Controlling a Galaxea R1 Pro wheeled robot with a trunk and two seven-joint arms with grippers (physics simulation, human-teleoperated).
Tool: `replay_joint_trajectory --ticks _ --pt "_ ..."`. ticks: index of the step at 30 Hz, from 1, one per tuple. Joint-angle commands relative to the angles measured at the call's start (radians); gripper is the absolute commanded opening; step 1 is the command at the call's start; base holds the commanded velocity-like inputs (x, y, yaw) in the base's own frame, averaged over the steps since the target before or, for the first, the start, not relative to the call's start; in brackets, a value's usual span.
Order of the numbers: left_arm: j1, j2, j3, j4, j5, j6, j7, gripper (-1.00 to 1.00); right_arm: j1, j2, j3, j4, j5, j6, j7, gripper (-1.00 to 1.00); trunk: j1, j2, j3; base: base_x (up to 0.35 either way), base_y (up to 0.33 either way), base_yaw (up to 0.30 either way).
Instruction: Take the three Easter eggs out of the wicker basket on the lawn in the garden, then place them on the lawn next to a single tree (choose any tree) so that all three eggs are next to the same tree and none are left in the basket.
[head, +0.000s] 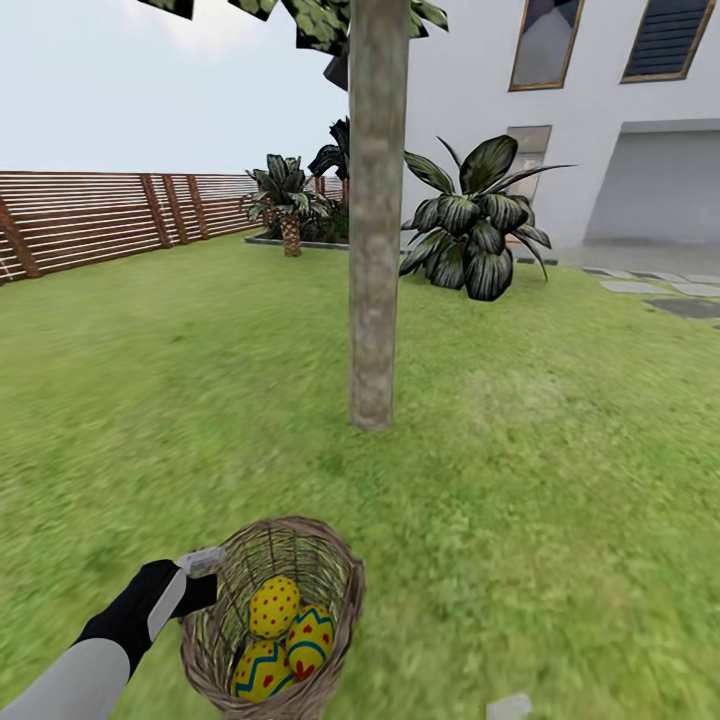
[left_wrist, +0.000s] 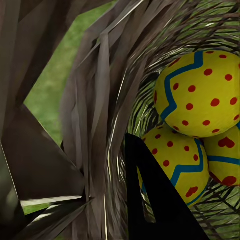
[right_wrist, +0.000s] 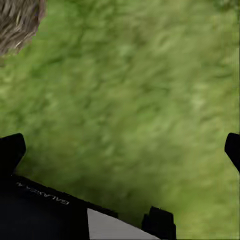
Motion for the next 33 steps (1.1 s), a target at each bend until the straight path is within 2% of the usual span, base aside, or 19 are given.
replay_joint_trajectory --ticks 1,2,3,4,5,6,8,10,20,33 --pt "0.000 0.000 0.002 -0.002 0.018 0.004 0.007 -1.00 0.001 -0.025 -0.008 -0.215 0.003 0.189 0.114 1.00 0.001 0.000 -0.001 0.341 0.000 0.000" --pt "-0.001 0.001 0.002 -0.002 0.018 0.004 0.007 -1.00 0.001 -0.039 -0.048 -0.381 -0.002 0.324 0.177 1.00 0.001 0.000 -0.001 0.341 0.000 0.000" --pt "0.000 0.001 0.002 -0.002 0.018 0.004 0.007 -1.00 0.001 -0.044 -0.135 -0.536 -0.014 0.432 0.209 1.00 0.001 0.000 -0.001 0.341 0.000 0.000" --pt "-0.001 0.001 0.002 -0.003 0.017 0.004 0.007 -1.00 -0.007 -0.046 -0.254 -0.687 -0.038 0.560 0.225 1.00 0.001 0.000 -0.001 0.341 0.000 0.000" --pt "0.000 0.001 0.002 -0.003 0.017 0.004 0.007 -1.00 -0.026 -0.049 -0.308 -0.762 -0.058 0.664 0.230 1.00 0.001 0.000 -0.001 0.341 0.000 0.000" --pt "0.000 0.001 0.002 -0.003 0.017 0.004 0.007 -1.00 -0.075 -0.065 -0.334 -0.801 -0.074 0.740 0.234 1.00 0.001 0.000 -0.001 0.340 0.000 0.000" --pt "-0.001 0.002 0.002 -0.003 0.016 0.004 0.007 -1.00 -0.107 -0.108 -0.346 -0.814 -0.077 0.767 0.240 1.00 0.001 0.000 -0.001 0.341 0.000 0.000" --pt "0.000 0.001 0.002 -0.003 0.015 0.004 0.008 -1.00 -0.110 -0.130 -0.347 -0.810 -0.079 0.754 0.236 1.00 0.001 0.000 -0.001 0.340 0.000 0.000" --pt "-0.001 0.001 0.003 0.002 0.015 0.004 0.009 -1.00 -0.110 -0.132 -0.337 -0.751 -0.066 0.747 0.225 1.00 0.001 0.000 -0.001 0.341 0.000 0.000" --pt "0.000 0.001 0.003 0.002 0.015 0.004 0.009 -1.00 -0.110 -0.132 -0.334 -0.742 -0.067 0.747 0.223 1.00 0.001 0.000 -0.001 0.341 0.000 0.000"
